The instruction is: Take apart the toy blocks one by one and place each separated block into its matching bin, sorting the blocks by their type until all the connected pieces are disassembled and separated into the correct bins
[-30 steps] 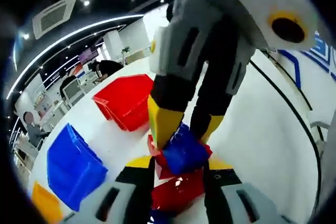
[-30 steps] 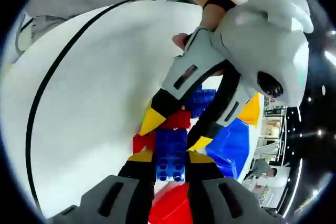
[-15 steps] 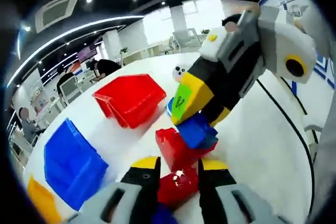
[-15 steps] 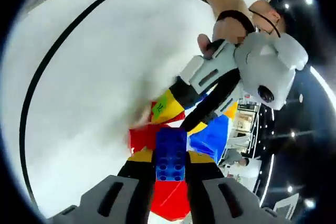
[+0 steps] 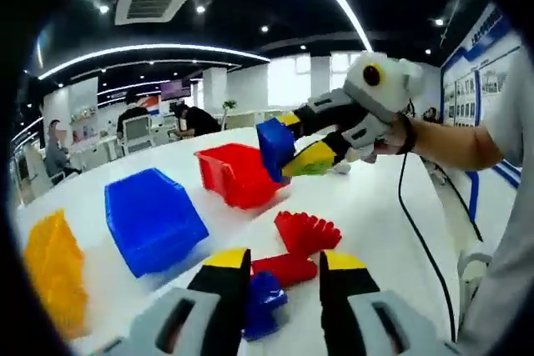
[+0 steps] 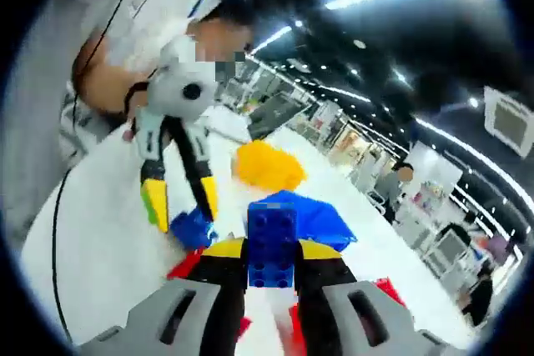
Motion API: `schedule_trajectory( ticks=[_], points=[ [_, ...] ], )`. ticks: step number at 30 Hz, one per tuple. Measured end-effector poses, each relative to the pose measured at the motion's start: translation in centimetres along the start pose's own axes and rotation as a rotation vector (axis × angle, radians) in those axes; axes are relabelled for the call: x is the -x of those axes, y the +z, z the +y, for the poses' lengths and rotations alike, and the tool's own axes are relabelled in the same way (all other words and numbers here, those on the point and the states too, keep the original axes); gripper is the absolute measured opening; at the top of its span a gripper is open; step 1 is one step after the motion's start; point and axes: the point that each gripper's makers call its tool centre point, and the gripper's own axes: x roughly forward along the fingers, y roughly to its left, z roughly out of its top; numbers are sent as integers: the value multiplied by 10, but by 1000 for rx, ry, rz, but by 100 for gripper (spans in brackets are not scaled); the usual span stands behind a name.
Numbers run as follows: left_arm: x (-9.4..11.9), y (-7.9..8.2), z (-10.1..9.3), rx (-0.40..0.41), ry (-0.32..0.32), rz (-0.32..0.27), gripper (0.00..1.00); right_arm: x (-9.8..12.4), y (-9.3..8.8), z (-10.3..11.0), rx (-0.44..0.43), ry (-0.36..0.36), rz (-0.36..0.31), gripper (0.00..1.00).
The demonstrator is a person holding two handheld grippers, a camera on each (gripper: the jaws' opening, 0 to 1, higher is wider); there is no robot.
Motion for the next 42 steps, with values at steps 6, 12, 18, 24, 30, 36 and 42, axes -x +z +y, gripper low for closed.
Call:
schedule_trajectory(
  ticks=[6, 12, 18, 24, 30, 36, 42],
  points=[
    [25, -1, 7, 27, 43, -66, 35, -51, 17, -15, -255, 32, -76, 23],
    [38, -9, 8, 47, 51, -64, 35, -106, 1, -46, -387, -46, 36, 23],
    [57, -15, 13, 100, 84, -96, 37, -128, -16, -64, -351, -93, 152, 24],
    [70, -18, 21, 128, 120, -103, 38, -132, -32, -76, -411, -142, 172, 46],
    [75, -16, 21, 132, 125, -113, 39, -114, -17, -70, -402, -150, 131, 41],
    [68, -13, 13, 134, 108, -113, 40, -91, -6, -64, -377, -138, 115, 36],
    [60, -6, 6, 129, 95, -116, 41, -74, -6, -58, -377, -135, 113, 35]
  ],
)
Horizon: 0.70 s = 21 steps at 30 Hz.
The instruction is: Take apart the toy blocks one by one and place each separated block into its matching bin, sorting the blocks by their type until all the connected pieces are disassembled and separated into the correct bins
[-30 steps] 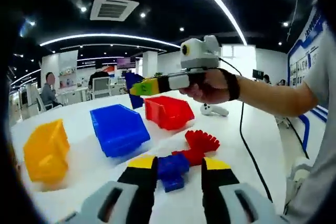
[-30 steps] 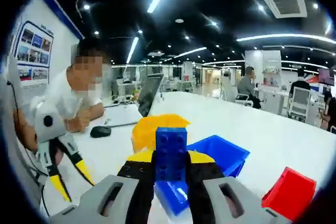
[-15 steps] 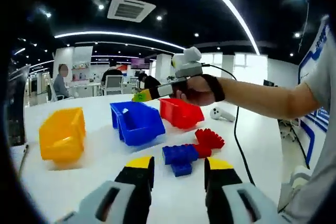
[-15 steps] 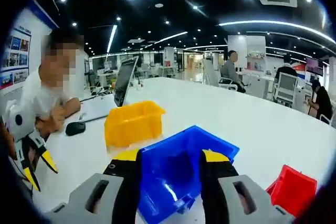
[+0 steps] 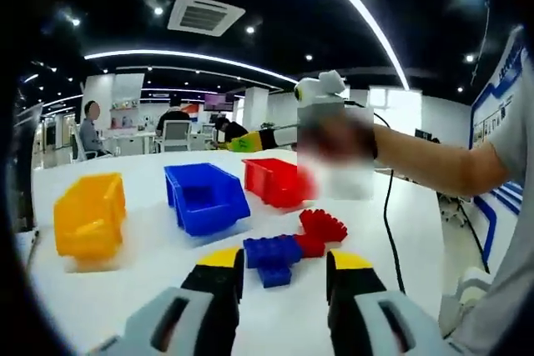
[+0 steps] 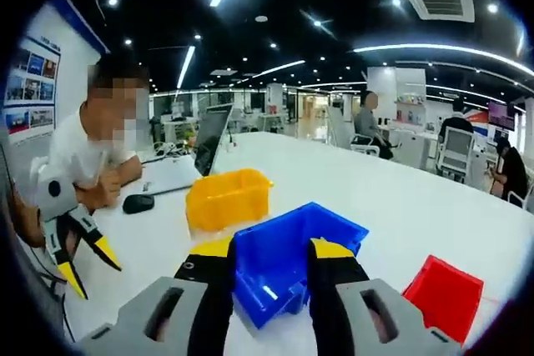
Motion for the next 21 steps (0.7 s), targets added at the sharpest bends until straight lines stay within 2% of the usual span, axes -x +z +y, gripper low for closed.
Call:
schedule_trajectory(
  ticks=[3, 5, 12, 14, 17, 21],
  points=[
    [-1, 1, -4, -5, -6, 0, 41, 18, -3, 7, 2, 17, -18, 35],
    [-2, 1, -6, -9, -9, 0, 41, 34, -13, 13, -3, 19, -19, 35],
    [-20, 5, -15, -37, -45, 20, 40, 105, -96, 44, -81, -3, 98, 37],
    [-28, 9, -18, -33, -56, 15, 40, 120, -112, 46, -78, -29, 116, 37],
    [-43, 18, -21, -24, -71, 5, 39, 135, -127, 49, -72, -55, 135, 38],
    [-65, 32, -15, -19, -64, -6, 39, 136, -141, 53, -75, -45, 153, 39]
  ],
)
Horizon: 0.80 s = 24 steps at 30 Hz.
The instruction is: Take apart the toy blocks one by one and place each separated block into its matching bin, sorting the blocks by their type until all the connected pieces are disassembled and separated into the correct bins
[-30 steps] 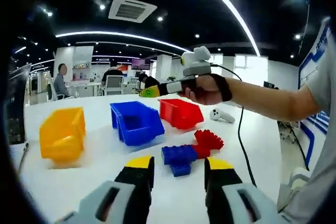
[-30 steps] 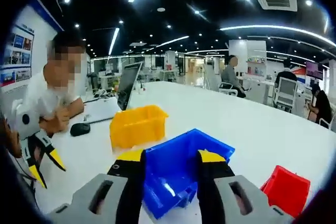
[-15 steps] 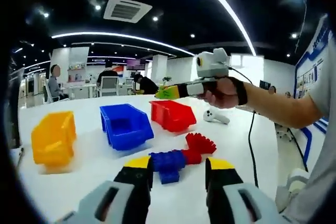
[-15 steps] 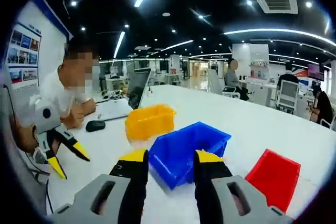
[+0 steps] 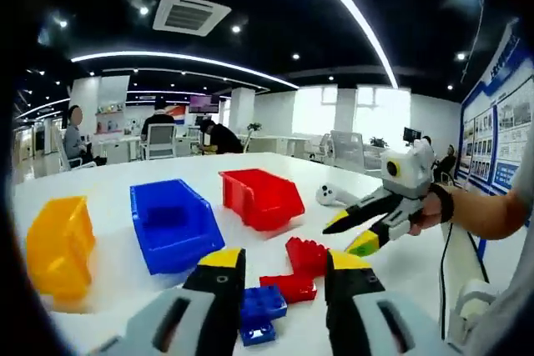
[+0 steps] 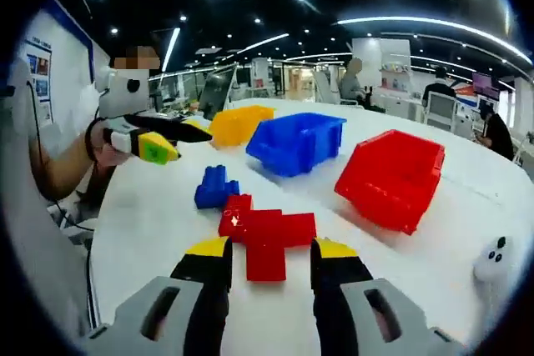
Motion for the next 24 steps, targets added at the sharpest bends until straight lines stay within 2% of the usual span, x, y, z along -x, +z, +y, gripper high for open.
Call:
schedule_trajectory(
  ticks=[3, 6, 7, 9, 11, 12, 16, 17, 19, 22, 24],
  points=[
    [-14, 10, 3, -20, -1, 4, 39, -9, -5, 4, 5, 13, 17, 39],
    [-29, 13, 7, -66, 2, 38, 39, -19, -11, 8, 46, 22, 48, 38],
    [-38, 12, 10, -86, 10, 70, 39, -21, -13, 8, 55, 22, 58, 35],
    [-51, 13, 11, -107, 14, 83, 39, -24, -19, 10, 90, 29, 93, 25],
    [-61, 14, 10, -104, 9, 89, 38, -21, -15, 16, 142, 56, 83, 24],
    [-63, 12, 8, -105, 4, 101, 38, -20, -15, 18, 165, 63, 89, 24],
    [-79, -1, 0, -152, 2, 181, 36, -5, -7, 28, 347, 97, 105, 24],
    [-83, -5, -3, -156, -5, 203, 36, -7, -8, 22, 381, 112, 112, 24],
    [-90, -14, -14, -157, -51, 248, 36, -1, -7, 27, 448, 129, 129, 24],
    [-100, -24, -23, -146, -86, 282, 35, 5, -10, 34, 537, 158, 170, 24],
    [-105, -33, -28, -150, -116, 331, 35, 6, -12, 36, 549, 189, 181, 23]
  ],
)
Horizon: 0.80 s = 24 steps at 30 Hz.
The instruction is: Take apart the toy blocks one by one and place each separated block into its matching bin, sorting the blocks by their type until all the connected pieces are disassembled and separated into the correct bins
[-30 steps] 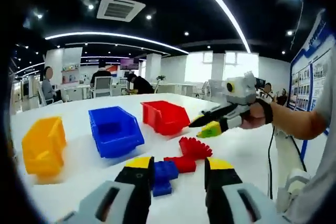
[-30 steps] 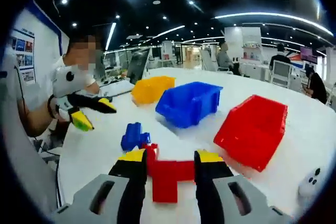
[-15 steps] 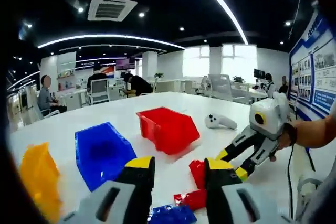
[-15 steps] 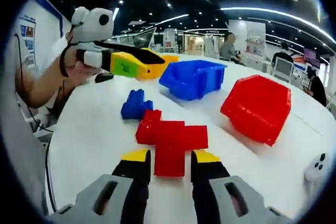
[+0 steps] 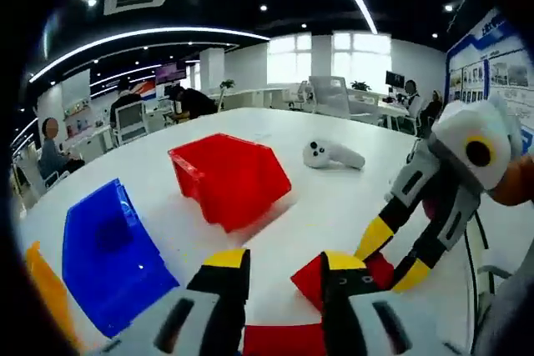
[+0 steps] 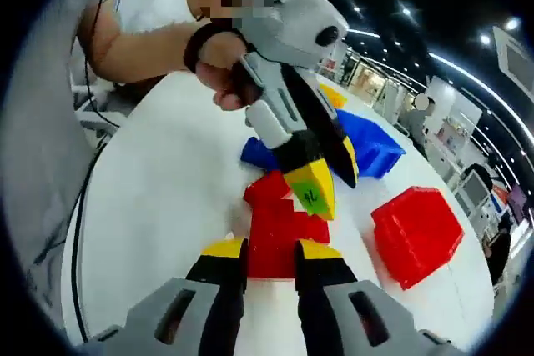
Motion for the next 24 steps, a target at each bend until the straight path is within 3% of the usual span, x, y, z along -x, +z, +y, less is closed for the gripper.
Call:
schedule_trajectory(
  ticks=[3, 7, 13, 16, 18, 19, 20, 21, 22, 24],
  points=[
    [-9, -5, -12, 5, -69, 53, 33, -1, -4, -1, 26, 39, 11, 23],
    [-11, -4, -16, -38, -89, 79, 28, -1, -9, -1, 53, 55, 35, 23],
    [-12, -7, -16, -15, -101, 87, 24, -3, -10, -6, 115, 32, 54, 23],
    [-12, -8, -19, -51, -105, 99, 24, -3, -8, -2, 149, 24, 64, 22],
    [-15, -17, -24, -58, -119, 126, 24, -5, -3, 10, 144, 72, 37, 22],
    [-15, -37, -19, -88, -82, 223, 24, -5, -1, 12, 172, 61, 32, 22],
    [-18, -52, -20, -83, -58, 268, 24, -4, -16, 9, 250, 36, 137, 22],
    [-26, -27, -25, -75, -82, 103, 22, -5, -26, 5, 329, -9, 207, 22],
    [-18, -37, -19, -67, -95, 156, 22, -7, -28, 7, 352, -9, 206, 22],
    [-18, -38, -16, -87, -84, 179, 22, -6, -21, 15, 329, -13, 177, 22]
  ],
)
